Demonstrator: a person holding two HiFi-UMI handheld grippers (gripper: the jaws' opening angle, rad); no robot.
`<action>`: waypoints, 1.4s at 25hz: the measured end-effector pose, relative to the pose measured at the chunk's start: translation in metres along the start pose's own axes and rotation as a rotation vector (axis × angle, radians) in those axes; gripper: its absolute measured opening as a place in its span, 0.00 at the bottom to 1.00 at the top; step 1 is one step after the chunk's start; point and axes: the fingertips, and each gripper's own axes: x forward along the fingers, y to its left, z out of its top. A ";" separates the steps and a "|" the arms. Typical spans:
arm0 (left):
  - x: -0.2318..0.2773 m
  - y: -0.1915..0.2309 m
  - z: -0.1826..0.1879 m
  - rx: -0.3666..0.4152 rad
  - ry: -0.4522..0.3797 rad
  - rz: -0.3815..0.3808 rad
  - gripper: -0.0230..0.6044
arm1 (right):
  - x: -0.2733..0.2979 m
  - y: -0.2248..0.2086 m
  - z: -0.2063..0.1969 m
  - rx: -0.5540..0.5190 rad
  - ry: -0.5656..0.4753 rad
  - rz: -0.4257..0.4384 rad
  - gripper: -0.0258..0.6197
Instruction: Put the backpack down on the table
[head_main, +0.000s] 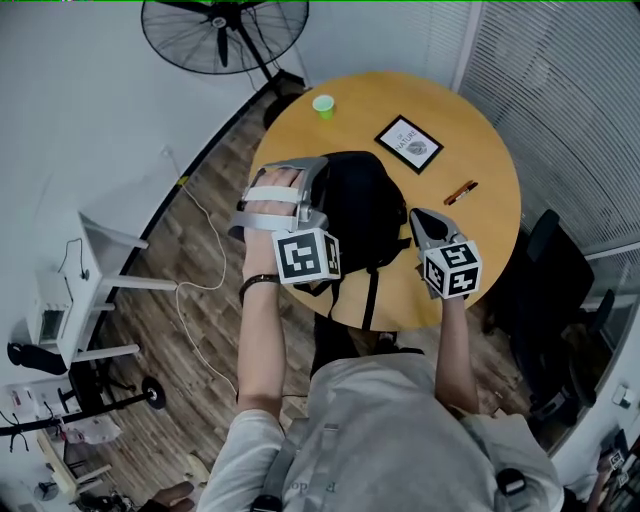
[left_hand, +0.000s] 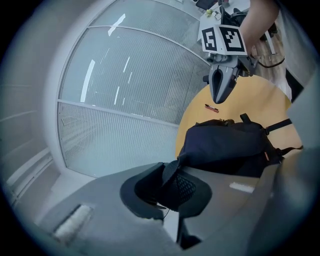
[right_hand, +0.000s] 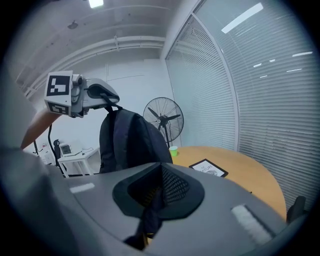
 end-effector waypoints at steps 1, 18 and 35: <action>0.007 -0.003 -0.007 -0.003 -0.005 -0.007 0.04 | 0.007 -0.001 0.001 0.003 -0.002 -0.011 0.04; 0.120 -0.057 -0.122 -0.017 -0.138 -0.210 0.04 | 0.141 0.014 0.029 0.083 0.006 -0.140 0.04; 0.202 -0.152 -0.193 -0.055 -0.190 -0.445 0.05 | 0.218 0.031 -0.019 0.176 0.095 -0.218 0.04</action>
